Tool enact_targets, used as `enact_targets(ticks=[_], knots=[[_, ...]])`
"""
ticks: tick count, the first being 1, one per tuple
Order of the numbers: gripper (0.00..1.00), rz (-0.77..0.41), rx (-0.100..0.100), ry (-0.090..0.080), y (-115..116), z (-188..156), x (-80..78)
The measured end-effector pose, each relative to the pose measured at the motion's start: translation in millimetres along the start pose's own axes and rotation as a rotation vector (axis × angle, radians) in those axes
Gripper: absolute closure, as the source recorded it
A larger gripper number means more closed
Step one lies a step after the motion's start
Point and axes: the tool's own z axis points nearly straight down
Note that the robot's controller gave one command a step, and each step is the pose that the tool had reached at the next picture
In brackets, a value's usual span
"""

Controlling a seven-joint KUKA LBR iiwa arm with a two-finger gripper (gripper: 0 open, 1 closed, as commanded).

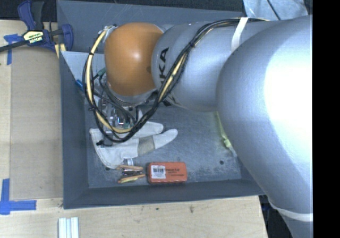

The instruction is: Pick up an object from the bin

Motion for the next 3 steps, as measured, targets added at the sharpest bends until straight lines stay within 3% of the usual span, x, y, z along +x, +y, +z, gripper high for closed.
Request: enact_targets(ticks=[2,3], knots=[[0.00,0.001,-0.002,-0.007,-3,-5,-1.9],[0.00,-0.140,0.002,-0.009,-34,1,-15.2]])
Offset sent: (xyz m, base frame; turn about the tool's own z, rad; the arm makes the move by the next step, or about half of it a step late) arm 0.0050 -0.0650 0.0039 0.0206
